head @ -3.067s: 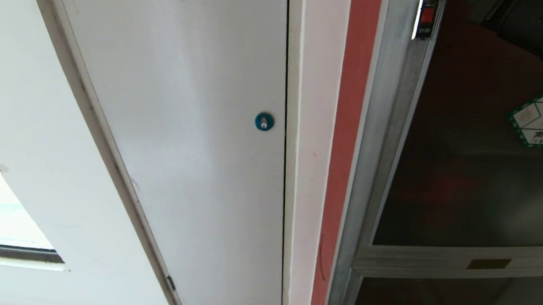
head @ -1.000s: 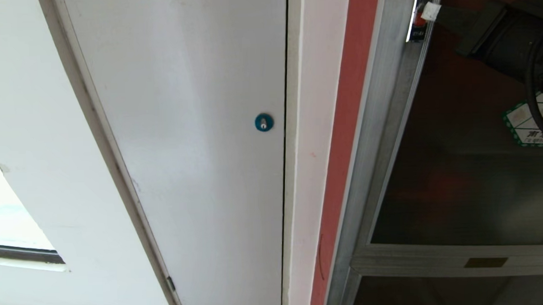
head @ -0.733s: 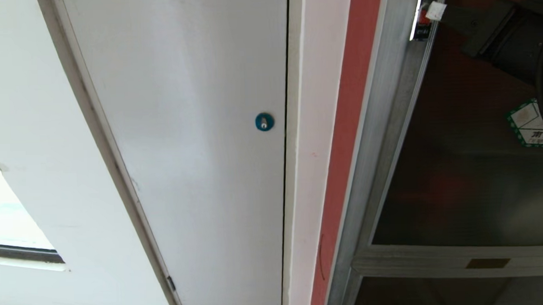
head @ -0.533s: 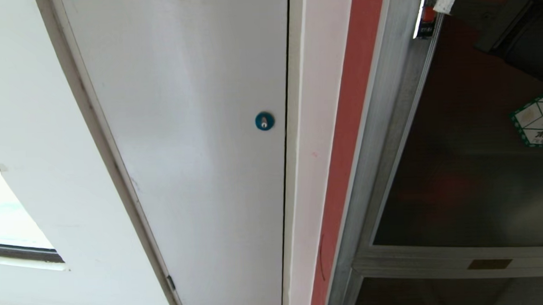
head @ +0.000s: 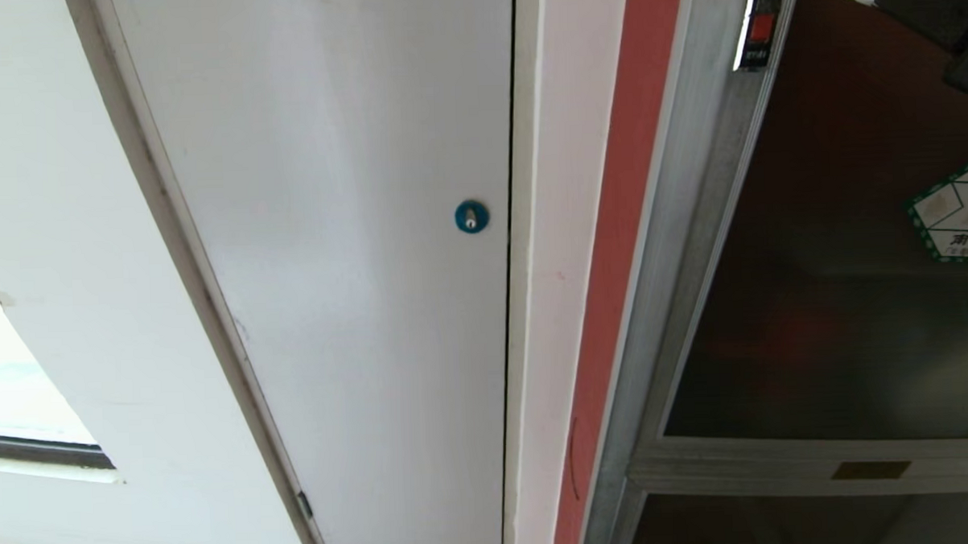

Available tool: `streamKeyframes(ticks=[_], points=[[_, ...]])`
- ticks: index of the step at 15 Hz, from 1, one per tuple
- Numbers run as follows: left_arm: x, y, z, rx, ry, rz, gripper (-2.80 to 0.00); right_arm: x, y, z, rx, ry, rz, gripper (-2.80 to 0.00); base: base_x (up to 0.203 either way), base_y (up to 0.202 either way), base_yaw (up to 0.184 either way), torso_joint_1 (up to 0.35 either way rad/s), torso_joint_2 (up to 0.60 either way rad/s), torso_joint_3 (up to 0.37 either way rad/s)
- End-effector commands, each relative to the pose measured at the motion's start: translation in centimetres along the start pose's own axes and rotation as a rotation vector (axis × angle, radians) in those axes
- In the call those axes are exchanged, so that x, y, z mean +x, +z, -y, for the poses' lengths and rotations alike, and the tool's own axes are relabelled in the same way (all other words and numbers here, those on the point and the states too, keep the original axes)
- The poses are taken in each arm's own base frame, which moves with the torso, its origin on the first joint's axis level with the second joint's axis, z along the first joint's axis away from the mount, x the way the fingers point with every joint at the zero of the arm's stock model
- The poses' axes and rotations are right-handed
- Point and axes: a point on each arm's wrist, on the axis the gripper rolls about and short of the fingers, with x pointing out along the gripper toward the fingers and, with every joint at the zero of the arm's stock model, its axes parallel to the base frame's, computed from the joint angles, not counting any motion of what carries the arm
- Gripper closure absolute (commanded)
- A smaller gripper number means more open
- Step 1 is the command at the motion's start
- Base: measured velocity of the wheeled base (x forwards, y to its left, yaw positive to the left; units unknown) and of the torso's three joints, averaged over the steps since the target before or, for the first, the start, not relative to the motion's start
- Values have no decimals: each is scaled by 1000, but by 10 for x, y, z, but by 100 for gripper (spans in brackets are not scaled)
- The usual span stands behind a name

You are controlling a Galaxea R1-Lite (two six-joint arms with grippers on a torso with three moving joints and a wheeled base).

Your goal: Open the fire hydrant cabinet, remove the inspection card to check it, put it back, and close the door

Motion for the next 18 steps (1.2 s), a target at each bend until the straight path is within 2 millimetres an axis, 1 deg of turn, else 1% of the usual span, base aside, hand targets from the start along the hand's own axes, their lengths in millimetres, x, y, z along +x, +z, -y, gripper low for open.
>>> streamKeyframes(ticks=[1,3,7,10,14,16,18], points=[[1,-2,0,0,0,-7,0,-19,5,-5,-4,4,18,0,0,0,0,0,0,0],[1,-2,0,0,0,-7,0,-26,-4,-5,-4,-5,-10,0,0,0,0,0,0,0],[1,-2,0,0,0,-7,0,-40,-13,-6,-1,-10,-39,0,0,0,0,0,0,0],[1,-2,0,0,0,-7,0,-53,-13,-8,1,-13,-37,0,0,0,0,0,0,0],[1,-2,0,0,0,-7,0,-85,0,-17,-4,-11,8,0,0,0,0,0,0,0],[1,-2,0,0,0,-7,0,-108,6,-20,-10,-71,5,0,0,0,0,0,0,0],[1,-2,0,0,0,-7,0,-131,6,-19,-30,-162,10,0,0,0,0,0,0,0]])
